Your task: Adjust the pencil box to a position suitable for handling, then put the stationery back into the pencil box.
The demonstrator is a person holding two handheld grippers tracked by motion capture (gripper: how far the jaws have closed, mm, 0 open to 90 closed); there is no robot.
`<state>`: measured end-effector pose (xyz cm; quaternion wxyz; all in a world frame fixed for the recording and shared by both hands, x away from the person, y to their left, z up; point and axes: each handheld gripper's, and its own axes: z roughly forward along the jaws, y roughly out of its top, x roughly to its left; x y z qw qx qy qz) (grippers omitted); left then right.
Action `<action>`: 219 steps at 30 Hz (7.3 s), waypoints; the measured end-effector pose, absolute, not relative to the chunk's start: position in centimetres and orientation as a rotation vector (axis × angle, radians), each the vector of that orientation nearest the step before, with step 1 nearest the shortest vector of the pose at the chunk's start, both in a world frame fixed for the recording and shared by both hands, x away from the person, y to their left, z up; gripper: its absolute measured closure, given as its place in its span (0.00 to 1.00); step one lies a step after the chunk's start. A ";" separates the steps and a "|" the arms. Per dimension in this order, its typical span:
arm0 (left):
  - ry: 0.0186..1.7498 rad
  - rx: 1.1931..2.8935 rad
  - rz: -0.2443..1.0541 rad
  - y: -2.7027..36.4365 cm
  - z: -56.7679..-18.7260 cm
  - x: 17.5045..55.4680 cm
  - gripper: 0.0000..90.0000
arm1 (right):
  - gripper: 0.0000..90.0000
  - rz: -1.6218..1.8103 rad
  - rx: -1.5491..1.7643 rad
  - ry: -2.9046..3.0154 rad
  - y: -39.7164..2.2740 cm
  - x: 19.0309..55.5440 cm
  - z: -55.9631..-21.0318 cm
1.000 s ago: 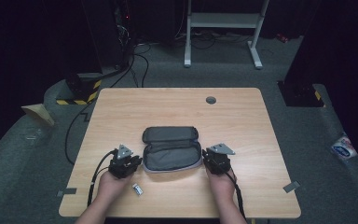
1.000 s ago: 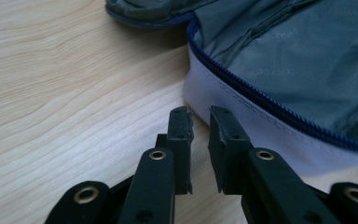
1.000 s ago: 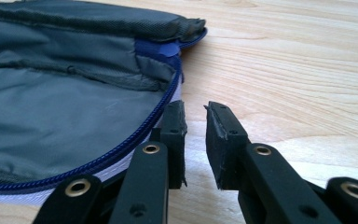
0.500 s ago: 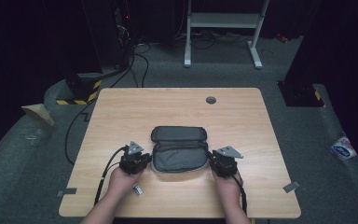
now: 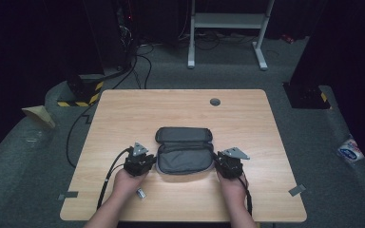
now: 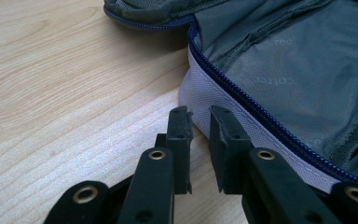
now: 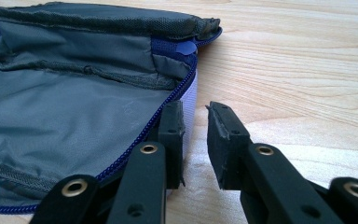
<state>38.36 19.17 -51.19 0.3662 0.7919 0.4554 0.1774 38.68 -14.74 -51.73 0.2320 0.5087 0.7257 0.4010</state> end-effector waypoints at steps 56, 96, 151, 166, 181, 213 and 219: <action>1.061 2.035 0.414 24.9 -51.4 27.3 0.42 | 0.53 0.875 1.471 2.017 -21.1 34.8 -52.3; 0.977 2.113 0.476 22.9 -52.1 27.0 0.52 | 0.54 0.879 1.460 2.021 -21.1 34.9 -52.3; 0.990 1.923 0.560 23.2 -47.7 29.5 0.52 | 0.51 0.884 1.452 2.039 -21.0 34.9 -52.3; 0.970 1.905 0.553 22.3 -46.2 31.0 0.52 | 0.50 0.886 1.454 2.039 -21.0 34.9 -52.3; 0.957 1.889 0.549 21.4 -45.1 32.1 0.52 | 0.50 0.885 1.453 2.039 -21.0 34.9 -52.3; 0.920 1.900 0.502 19.4 -44.0 34.5 0.52 | 0.50 0.884 1.449 2.041 -21.0 34.9 -52.3; 0.912 1.917 0.493 18.8 -44.0 35.3 0.52 | 0.50 0.884 1.448 2.040 -21.0 34.9 -52.3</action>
